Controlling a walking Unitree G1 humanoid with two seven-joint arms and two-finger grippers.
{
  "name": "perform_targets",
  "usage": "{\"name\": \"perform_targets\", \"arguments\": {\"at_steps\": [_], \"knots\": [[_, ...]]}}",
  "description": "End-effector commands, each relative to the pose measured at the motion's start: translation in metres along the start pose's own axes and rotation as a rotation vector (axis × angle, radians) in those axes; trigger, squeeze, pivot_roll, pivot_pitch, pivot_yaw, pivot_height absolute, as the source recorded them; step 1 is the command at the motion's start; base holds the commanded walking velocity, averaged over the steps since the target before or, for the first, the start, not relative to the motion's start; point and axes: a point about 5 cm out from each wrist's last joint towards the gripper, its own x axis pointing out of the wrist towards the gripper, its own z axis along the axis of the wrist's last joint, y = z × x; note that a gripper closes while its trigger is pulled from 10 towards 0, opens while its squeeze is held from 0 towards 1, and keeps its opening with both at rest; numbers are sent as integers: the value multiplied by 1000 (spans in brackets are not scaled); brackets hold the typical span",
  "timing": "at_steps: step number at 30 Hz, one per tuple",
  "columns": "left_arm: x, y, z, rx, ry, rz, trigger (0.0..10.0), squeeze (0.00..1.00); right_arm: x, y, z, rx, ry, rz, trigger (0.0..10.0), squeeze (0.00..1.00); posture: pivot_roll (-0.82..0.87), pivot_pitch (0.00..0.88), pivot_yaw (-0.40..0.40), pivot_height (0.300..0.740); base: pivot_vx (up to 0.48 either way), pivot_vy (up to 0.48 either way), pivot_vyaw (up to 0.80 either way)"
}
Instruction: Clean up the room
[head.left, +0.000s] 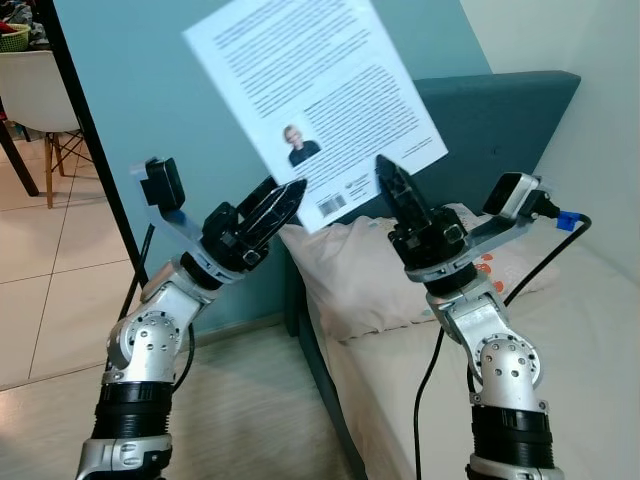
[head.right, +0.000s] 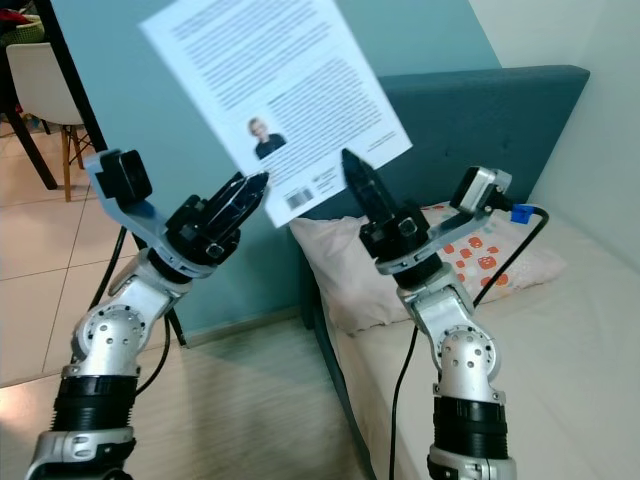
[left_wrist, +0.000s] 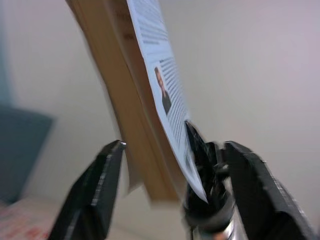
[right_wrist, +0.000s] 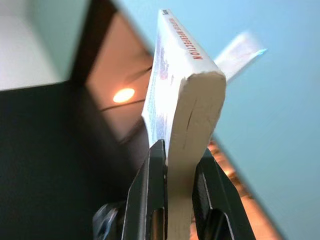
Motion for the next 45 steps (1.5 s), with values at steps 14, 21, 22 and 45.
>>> {"name": "perform_targets", "arguments": {"at_steps": [14, 21, 22, 45], "knots": [[-130, 79, -19, 102, 130, 954, 10000, 1000, -77, -98, 38, -301, 126, -794, 10000, 0, -53, 0, -56, 731, 0, 0, 0], [-177, 80, -40, 102, 210, 1245, 10000, 0, -115, -118, 23, -353, 356, -993, 10000, 0, -62, 0, -53, 697, 0, 0, 0], [-181, 79, -42, 109, 224, 1264, 10000, 0, -116, -118, 22, -361, 366, -994, 10000, 0, -62, 0, -53, 692, 0, 0, 0], [-256, 50, -75, 195, 441, 1603, 10000, 0, -132, -124, 33, -199, 303, -1019, 10000, 0, -64, 0, -59, 597, 0, 0, 0]]}}
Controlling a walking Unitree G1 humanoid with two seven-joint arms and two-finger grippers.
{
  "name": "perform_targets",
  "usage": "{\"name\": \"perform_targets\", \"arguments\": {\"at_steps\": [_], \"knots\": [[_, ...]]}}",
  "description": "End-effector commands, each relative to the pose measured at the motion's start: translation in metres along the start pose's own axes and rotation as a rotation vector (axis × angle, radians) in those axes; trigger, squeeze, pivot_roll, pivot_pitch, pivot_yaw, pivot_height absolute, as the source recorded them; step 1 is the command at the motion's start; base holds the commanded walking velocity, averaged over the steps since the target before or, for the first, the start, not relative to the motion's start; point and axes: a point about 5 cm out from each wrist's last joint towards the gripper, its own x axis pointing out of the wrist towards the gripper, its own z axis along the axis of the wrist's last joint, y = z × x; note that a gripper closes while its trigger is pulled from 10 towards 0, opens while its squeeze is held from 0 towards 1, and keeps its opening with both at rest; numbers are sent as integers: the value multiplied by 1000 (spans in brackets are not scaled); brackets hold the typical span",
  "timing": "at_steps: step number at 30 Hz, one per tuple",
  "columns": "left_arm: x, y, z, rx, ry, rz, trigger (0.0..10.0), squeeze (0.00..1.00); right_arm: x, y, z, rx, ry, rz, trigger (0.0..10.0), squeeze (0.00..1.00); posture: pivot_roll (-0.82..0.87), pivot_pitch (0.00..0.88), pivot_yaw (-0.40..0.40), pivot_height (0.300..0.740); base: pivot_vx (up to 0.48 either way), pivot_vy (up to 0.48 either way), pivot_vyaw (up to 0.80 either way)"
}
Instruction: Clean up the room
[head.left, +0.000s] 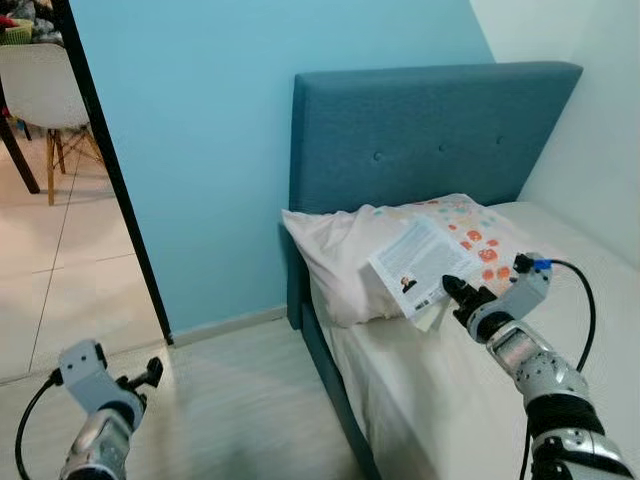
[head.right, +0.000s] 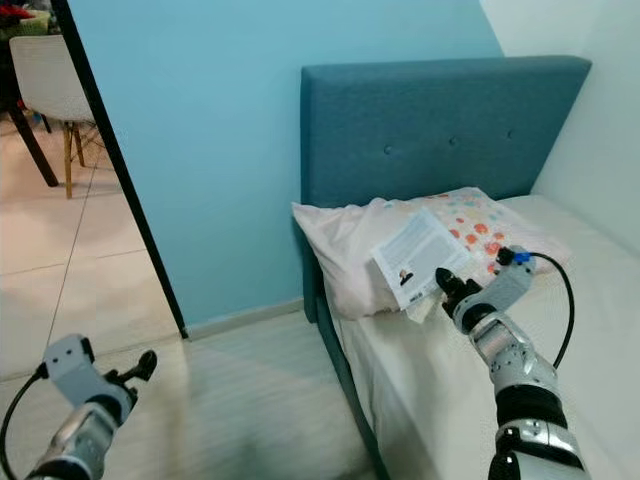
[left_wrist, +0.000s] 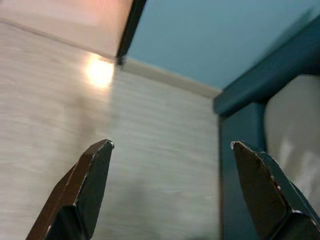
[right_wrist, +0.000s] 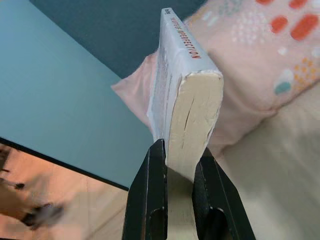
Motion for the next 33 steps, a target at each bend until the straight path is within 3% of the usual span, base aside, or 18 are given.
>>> {"name": "perform_targets", "arguments": {"at_steps": [1, 9, 14, 25, 33], "knots": [[-1, 1, -1, 19, 2, 6, 10000, 0, -3, -5, 3, 32, -4, 5, 10000, 0, -64, 0, -59, 592, 0, 0, 0], [3, -2, 8, 27, -31, -7, 10000, 0, -7, -17, -7, 112, 56, -23, 10000, 0, -62, 0, -53, 572, 0, 0, 0], [7, -10, 17, 41, -66, -54, 10000, 0, -16, -28, -35, 184, 159, -36, 10000, 0, -60, 0, -38, 547, 0, 0, 0], [6, -12, 18, 86, -74, -114, 10000, 0, -26, -48, -66, 197, 239, -176, 10000, 0, -29, 0, -18, 507, 0, 0, 0], [4, -9, 16, 113, -65, -131, 10000, 0, -25, -52, -65, 137, 245, -232, 10000, 0, -14, 19, -12, 507, 0, 0, 0]]}}
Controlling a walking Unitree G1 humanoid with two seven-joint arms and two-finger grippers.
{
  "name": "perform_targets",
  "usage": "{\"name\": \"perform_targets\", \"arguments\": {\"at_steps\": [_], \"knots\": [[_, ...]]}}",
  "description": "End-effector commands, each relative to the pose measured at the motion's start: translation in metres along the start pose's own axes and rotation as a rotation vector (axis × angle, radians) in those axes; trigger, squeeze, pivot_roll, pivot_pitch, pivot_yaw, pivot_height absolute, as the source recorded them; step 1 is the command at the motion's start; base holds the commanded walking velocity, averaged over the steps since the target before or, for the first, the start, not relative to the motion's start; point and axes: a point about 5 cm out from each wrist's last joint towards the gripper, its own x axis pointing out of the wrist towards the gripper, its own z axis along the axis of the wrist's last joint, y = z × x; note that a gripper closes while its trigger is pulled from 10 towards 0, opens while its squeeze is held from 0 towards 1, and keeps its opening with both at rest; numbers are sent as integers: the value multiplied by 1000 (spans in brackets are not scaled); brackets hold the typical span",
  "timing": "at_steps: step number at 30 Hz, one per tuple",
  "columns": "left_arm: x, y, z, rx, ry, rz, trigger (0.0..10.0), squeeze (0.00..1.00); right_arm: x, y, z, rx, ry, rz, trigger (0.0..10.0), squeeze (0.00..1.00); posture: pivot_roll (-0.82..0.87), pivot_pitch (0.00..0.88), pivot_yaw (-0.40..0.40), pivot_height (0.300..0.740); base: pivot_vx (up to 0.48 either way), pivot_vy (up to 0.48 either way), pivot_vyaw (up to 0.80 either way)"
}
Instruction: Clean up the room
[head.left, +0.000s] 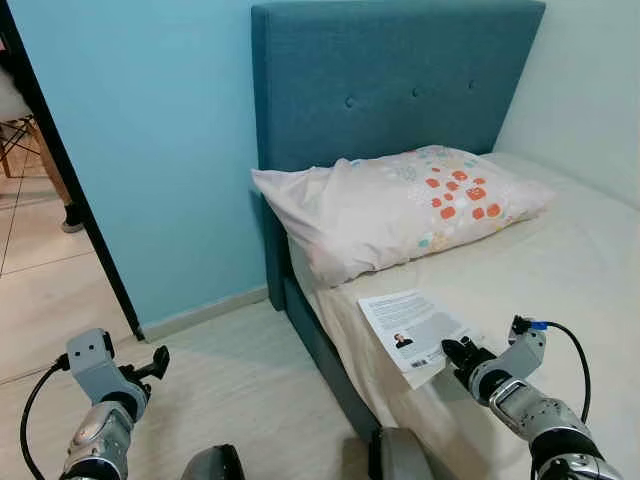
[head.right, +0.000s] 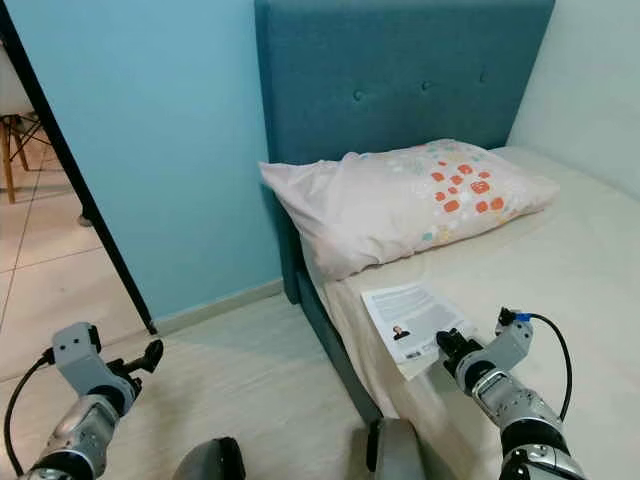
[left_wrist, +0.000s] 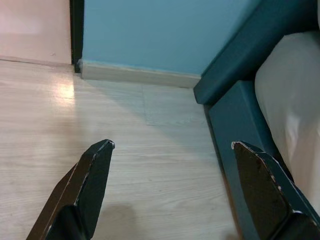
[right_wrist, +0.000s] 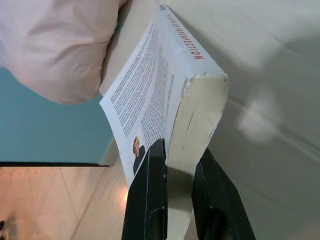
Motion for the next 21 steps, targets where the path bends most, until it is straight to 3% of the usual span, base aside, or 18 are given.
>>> {"name": "perform_targets", "arguments": {"at_steps": [1, 4, 6, 8, 14, 17, 21], "knots": [[-3, 6, 0, 48, 4, -12, 10000, 0, 2, -1, 1, -84, 34, -50, 10000, 0, 3, 52, -8, 507, 0, 0, 0], [-4, 6, 0, 55, 5, -19, 10000, 0, 2, -1, 4, -125, 40, -65, 10000, 0, 3, 52, -8, 507, 0, 0, 0], [-6, 7, -2, 68, 5, -36, 10000, 0, 2, -1, 11, -264, 54, -104, 10000, 0, 19, 86, -3, 507, 0, 0, 0], [-8, 8, -4, 82, 7, -52, 10000, 0, 2, 1, 18, -344, 48, -121, 10000, 0, 28, 114, 2, 507, 0, 0, 0], [-11, 10, -5, 95, 11, -63, 10000, 0, 2, 1, 24, -392, 30, -142, 10000, 0, 33, 133, 4, 507, 0, 0, 0], [-18, 13, -12, 128, 28, -95, 10000, 0, 4, 10, 43, -375, -69, -159, 10000, 0, 53, 172, 4, 507, 0, 0, 0], [-22, 14, -17, 149, 41, -109, 10000, 0, 4, 13, 52, -393, -104, -183, 10000, 0, 63, 185, 7, 507, 0, 0, 0]]}}
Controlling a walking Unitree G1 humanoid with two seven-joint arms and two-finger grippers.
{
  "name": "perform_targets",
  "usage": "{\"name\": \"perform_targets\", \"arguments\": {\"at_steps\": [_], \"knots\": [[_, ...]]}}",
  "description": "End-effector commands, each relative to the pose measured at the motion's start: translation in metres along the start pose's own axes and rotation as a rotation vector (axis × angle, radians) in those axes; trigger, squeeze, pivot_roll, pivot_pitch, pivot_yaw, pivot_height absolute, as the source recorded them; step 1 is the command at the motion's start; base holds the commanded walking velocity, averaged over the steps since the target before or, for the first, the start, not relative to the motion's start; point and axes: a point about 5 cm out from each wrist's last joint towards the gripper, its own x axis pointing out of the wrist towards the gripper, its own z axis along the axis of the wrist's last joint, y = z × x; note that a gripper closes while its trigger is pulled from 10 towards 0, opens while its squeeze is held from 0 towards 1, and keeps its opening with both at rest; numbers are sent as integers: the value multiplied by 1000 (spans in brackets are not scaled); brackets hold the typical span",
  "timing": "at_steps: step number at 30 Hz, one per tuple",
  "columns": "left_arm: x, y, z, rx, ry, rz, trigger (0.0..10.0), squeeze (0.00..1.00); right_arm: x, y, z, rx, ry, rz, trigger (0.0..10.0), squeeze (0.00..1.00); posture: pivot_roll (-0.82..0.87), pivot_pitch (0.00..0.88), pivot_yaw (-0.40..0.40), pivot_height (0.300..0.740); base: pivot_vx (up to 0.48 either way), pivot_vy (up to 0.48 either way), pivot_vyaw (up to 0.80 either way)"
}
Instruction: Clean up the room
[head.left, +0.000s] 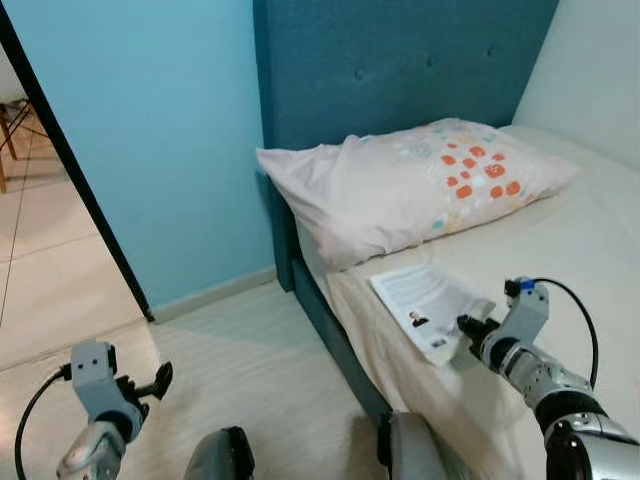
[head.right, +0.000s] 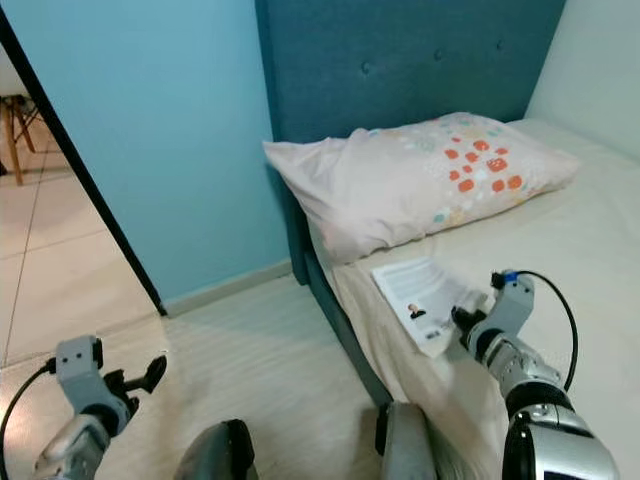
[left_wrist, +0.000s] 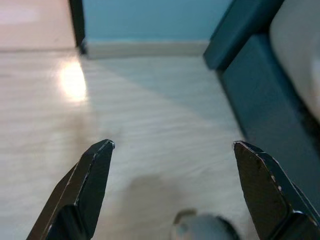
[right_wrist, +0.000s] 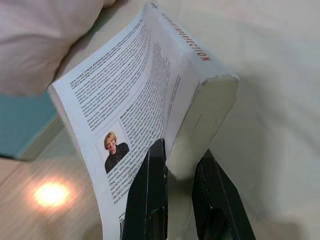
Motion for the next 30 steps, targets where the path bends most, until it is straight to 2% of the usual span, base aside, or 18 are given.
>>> {"name": "perform_targets", "arguments": {"at_steps": [1, 7, 11, 13, 15, 17, 19, 22, 26, 30], "knots": [[-3, 0, -3, 36, 9, -24, 10000, 0, -1, -6, 4, -6, -8, -64, 10000, 0, 66, 189, 8, 507, 0, 0, 0], [-4, -1, -2, 40, 6, -37, 10000, 0, 0, -3, 15, -27, -23, -38, 10000, 0, 69, 193, 10, 507, 0, 0, 0], [-3, -2, -2, 40, 3, -41, 10000, 0, 0, -1, 15, -67, 13, -6, 10000, 0, 69, 195, 9, 507, 0, 0, 0], [-3, -3, -1, 42, 3, -45, 10000, 0, -2, -5, 12, -142, 84, 26, 10000, 0, 67, 193, 9, 507, 0, 0, 0], [-3, -4, -1, 43, 3, -47, 10000, 0, -4, -7, 11, -165, 106, 35, 10000, 0, 66, 193, 9, 507, 0, 0, 0], [-3, -4, -1, 43, 3, -47, 10000, 0, -4, -7, 11, -165, 106, 35, 10000, 0, 66, 193, 9, 507, 0, 0, 0], [-3, -8, -3, 50, 12, -63, 10000, 0, -8, -17, 23, -194, 93, 11, 10000, 0, 58, 196, 13, 507, 0, 0, 0], [-3, -9, -5, 52, 16, -70, 10000, 0, -9, -21, 29, -198, 82, 1, 10000, 0, 58, 196, 13, 507, 0, 0, 0], [-3, -13, -7, 52, 21, -86, 10000, 0, -13, -28, 41, -269, 75, -22, 10000, 0, 53, 200, 15, 507, 0, 0, 0], [-3, -14, -7, 52, 20, -88, 10000, 0, -14, -29, 43, -273, 67, -35, 10000, 0, 51, 200, 15, 507, 0, 0, 0]]}}
